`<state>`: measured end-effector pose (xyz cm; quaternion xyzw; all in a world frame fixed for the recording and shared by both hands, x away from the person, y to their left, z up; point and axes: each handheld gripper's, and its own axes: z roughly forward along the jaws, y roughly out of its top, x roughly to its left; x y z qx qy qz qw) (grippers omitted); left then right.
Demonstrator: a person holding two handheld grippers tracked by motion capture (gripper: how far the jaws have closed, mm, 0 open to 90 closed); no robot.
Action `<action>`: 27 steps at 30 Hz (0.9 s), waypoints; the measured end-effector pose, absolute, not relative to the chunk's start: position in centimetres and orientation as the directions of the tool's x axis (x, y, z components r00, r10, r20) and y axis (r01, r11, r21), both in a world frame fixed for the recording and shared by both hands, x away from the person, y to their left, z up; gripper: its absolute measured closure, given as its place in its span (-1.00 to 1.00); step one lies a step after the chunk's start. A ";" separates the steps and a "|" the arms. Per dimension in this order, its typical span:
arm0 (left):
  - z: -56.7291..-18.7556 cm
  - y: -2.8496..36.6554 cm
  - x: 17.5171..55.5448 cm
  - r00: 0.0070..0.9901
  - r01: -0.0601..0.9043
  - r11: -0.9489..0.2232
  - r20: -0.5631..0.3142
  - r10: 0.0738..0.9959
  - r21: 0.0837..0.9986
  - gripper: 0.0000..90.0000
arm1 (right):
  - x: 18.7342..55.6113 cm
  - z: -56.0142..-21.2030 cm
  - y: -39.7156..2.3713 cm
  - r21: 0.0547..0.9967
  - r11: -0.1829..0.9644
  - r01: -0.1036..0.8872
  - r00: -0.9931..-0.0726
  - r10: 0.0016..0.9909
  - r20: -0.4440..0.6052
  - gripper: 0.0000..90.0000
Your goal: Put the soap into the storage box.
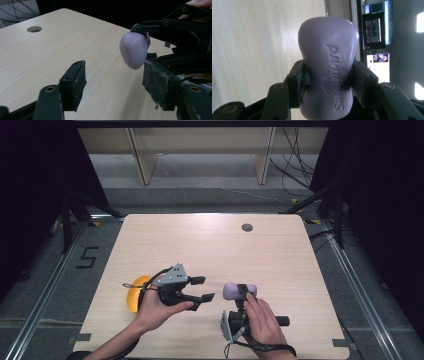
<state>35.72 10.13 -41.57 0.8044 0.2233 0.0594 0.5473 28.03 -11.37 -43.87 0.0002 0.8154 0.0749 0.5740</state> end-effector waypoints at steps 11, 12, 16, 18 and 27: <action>-41.9 7.6 36.2 0.904 0.335 -0.321 -0.207 0.373 0.886 -0.10 | 27.8 -44.2 -10.9 0.155 0.985 -0.078 -0.365 0.116 -0.924 0.12; -41.9 7.5 36.1 0.901 0.347 -0.314 -0.220 0.375 0.884 -0.10 | 27.8 -44.2 -10.9 0.155 0.985 -0.078 -0.365 0.116 -0.924 0.12; -42.0 7.1 36.2 0.905 0.344 -0.316 -0.223 0.361 0.884 -0.06 | 28.0 -44.1 -10.9 0.127 0.987 -0.095 -0.349 0.087 -0.933 0.12; -42.0 6.9 36.2 0.908 0.341 -0.324 -0.221 0.355 0.882 -0.03 | 27.7 -44.3 -10.7 0.151 0.984 -0.091 -0.363 0.109 -0.926 0.12; -42.5 6.3 36.5 0.910 0.360 -0.317 -0.254 0.329 0.878 0.02 | 27.6 -44.4 -10.3 0.142 0.983 -0.115 -0.362 0.091 -0.928 0.12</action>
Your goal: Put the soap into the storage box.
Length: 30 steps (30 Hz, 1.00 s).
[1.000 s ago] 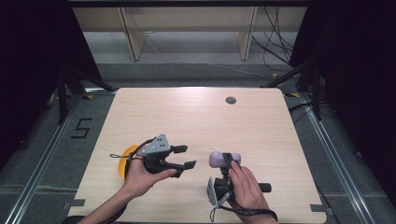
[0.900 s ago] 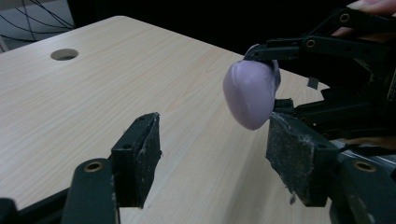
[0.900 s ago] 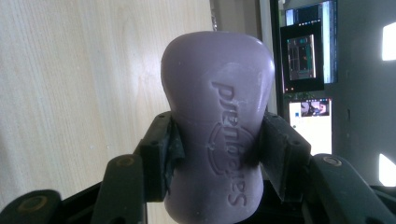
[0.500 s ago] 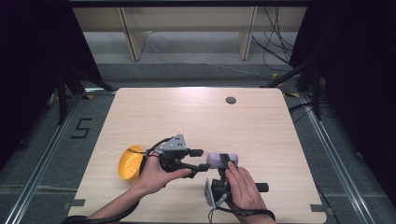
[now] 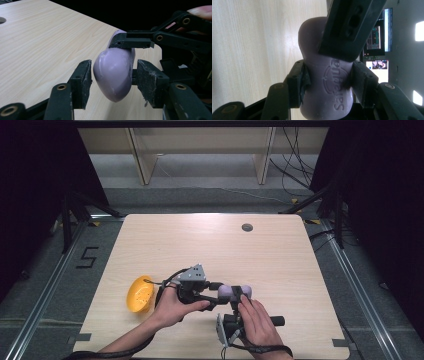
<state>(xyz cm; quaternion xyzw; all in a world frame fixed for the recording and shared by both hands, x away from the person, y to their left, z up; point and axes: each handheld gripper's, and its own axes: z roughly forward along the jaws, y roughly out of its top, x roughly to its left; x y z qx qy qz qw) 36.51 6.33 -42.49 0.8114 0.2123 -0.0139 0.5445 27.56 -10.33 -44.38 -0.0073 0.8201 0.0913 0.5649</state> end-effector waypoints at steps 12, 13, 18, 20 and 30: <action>-42.7 6.3 36.7 0.908 0.368 -0.318 -0.264 0.324 0.874 0.13 | 27.1 -44.6 -9.9 0.149 0.980 -0.135 -0.363 0.091 -0.927 0.12; -42.7 6.4 36.7 0.907 0.373 -0.312 -0.272 0.320 0.874 0.13 | 27.1 -44.5 -9.9 0.135 0.980 -0.146 -0.355 0.076 -0.932 0.12; -42.5 6.6 36.7 0.906 0.383 -0.286 -0.297 0.301 0.879 0.19 | 27.2 -44.4 -10.0 0.135 0.979 -0.150 -0.342 0.077 -0.937 0.12; -42.4 6.7 36.7 0.909 0.377 -0.290 -0.292 0.297 0.880 0.22 | 27.2 -44.4 -10.0 0.139 0.979 -0.152 -0.342 0.080 -0.936 0.12; -42.0 6.8 36.0 0.913 0.354 -0.274 -0.267 0.308 0.894 0.30 | 27.3 -44.4 -10.2 0.141 0.976 -0.168 -0.324 0.081 -0.943 0.11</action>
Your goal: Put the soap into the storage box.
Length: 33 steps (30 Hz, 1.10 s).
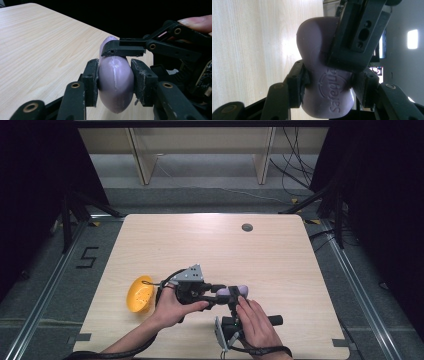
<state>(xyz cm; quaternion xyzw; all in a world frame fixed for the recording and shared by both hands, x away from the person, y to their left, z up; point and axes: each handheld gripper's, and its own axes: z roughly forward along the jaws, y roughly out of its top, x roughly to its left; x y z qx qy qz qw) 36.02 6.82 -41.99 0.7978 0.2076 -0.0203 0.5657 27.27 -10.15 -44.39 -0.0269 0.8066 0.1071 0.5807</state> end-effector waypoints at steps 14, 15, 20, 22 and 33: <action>-42.2 6.7 35.6 0.915 0.338 -0.279 -0.244 0.321 0.899 0.31 | 27.2 -44.4 -10.0 0.161 0.977 -0.140 -0.358 0.102 -0.928 0.11; -42.1 6.7 35.6 0.920 0.315 -0.294 -0.215 0.327 0.902 0.31 | 27.3 -44.5 -9.9 0.167 0.976 -0.143 -0.359 0.106 -0.927 0.11; -41.8 6.8 35.1 0.916 0.298 -0.302 -0.183 0.356 0.905 0.31 | 27.4 -44.4 -9.9 0.168 0.973 -0.156 -0.356 0.104 -0.929 0.06; -41.7 7.1 35.1 0.913 0.279 -0.303 -0.154 0.377 0.911 0.31 | 27.8 -44.2 -10.1 0.167 0.975 -0.145 -0.336 0.110 -0.935 -0.12; -41.5 8.4 34.9 0.858 0.253 -0.302 -0.069 0.508 0.919 0.31 | 28.5 -44.0 -11.7 0.133 0.987 -0.087 -0.334 0.097 -0.938 -0.33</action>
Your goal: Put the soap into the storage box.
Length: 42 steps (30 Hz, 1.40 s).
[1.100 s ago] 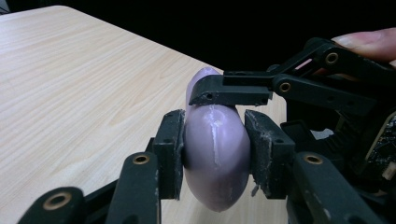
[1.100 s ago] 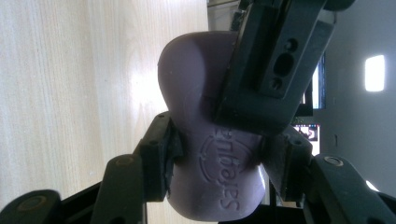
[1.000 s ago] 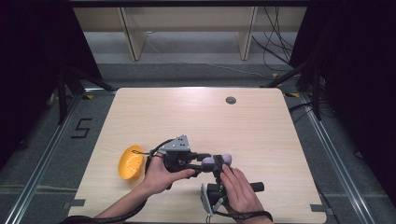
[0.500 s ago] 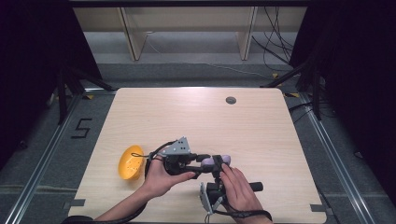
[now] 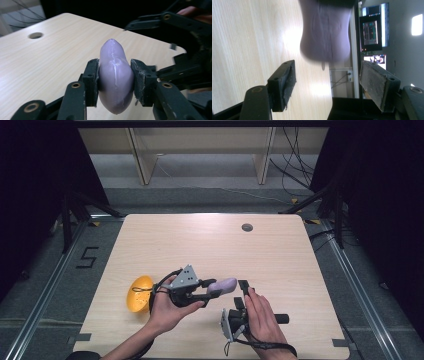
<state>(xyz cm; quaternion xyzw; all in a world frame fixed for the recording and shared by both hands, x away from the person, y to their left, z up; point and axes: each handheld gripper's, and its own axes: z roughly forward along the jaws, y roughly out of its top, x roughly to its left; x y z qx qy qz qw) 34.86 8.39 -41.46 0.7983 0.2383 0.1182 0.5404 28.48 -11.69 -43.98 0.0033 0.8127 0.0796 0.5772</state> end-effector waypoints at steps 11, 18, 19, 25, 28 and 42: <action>-41.4 10.6 34.4 0.757 0.242 -0.242 -0.027 0.653 0.940 0.31 | 28.8 -43.4 -15.0 0.217 0.975 0.052 -0.349 0.222 -0.910 -0.32; -41.4 12.2 33.8 0.677 0.227 -0.183 -0.020 0.735 0.957 0.31 | 28.3 -43.1 -16.8 0.260 0.958 0.117 -0.344 0.285 -0.895 -0.31; -41.5 12.5 33.7 0.668 0.225 -0.174 -0.021 0.744 0.959 0.31 | 28.2 -43.1 -17.1 0.268 0.955 0.129 -0.342 0.297 -0.892 -0.30; -41.7 13.3 33.1 0.631 0.212 -0.161 -0.009 0.776 0.964 0.31 | 28.1 -42.9 -18.1 0.245 0.959 0.141 -0.333 0.278 -0.901 -0.27; -41.7 13.9 32.8 0.607 0.178 -0.142 0.005 0.794 0.974 0.31 | 28.1 -42.8 -18.5 0.264 0.952 0.152 -0.326 0.301 -0.896 -0.27; -42.2 16.1 32.2 0.504 0.149 -0.080 -0.006 0.864 0.986 0.31 | 28.8 -43.1 -20.4 0.379 0.893 0.242 -0.321 0.442 -0.837 -0.21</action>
